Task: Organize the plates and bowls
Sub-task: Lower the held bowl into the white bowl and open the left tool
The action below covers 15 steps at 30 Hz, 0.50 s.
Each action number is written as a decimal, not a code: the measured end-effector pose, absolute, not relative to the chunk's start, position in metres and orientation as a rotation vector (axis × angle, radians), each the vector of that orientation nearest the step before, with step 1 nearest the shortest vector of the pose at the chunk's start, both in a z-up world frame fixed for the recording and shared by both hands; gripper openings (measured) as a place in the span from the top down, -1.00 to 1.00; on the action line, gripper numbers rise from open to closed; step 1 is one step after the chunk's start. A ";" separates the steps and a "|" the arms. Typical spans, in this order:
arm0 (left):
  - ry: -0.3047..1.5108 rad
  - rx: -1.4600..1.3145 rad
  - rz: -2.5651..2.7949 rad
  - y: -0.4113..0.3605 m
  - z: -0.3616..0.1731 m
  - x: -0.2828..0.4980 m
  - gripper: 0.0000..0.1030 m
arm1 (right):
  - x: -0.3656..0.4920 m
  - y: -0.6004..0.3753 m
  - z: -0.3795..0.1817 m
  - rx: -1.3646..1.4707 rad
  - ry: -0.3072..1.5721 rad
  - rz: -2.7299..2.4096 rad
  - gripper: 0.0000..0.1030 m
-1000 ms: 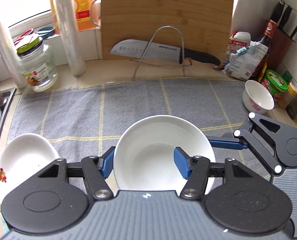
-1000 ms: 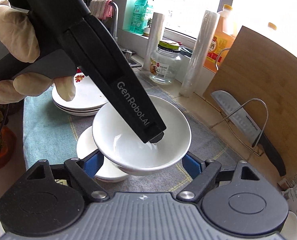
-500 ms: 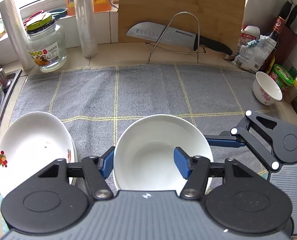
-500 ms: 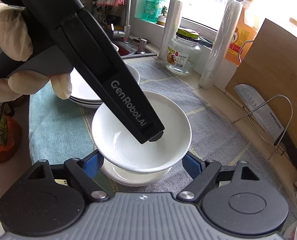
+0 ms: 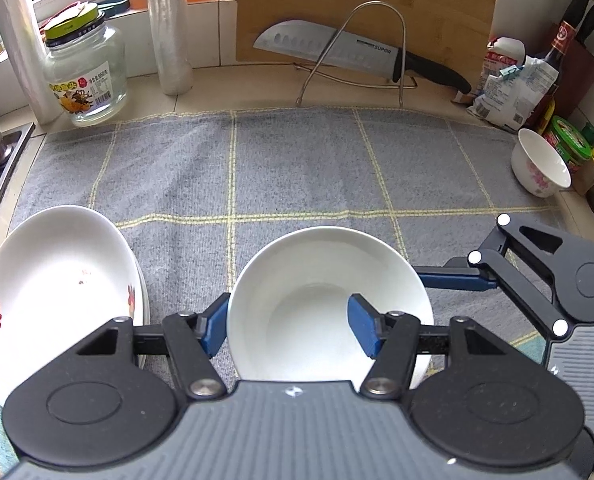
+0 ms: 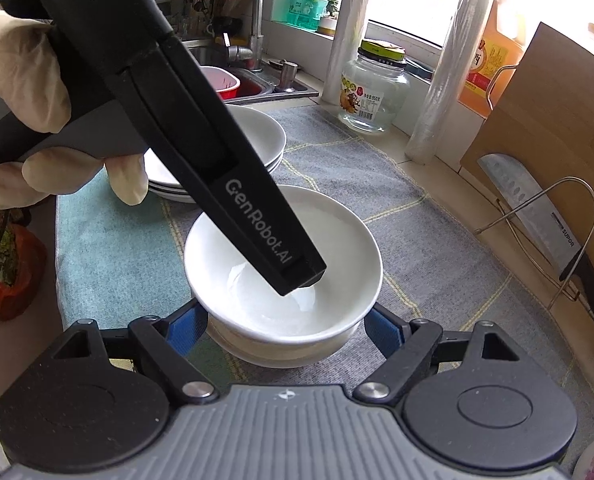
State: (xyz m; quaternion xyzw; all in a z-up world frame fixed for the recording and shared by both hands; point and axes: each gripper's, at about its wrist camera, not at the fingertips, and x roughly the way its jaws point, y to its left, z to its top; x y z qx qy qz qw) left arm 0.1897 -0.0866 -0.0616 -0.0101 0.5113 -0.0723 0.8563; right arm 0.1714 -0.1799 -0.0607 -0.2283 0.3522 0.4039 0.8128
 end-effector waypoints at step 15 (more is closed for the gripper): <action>1.073 0.011 -0.164 -0.089 -0.065 0.192 -0.18 | 0.178 -0.183 -0.063 -0.433 0.787 0.872 -0.72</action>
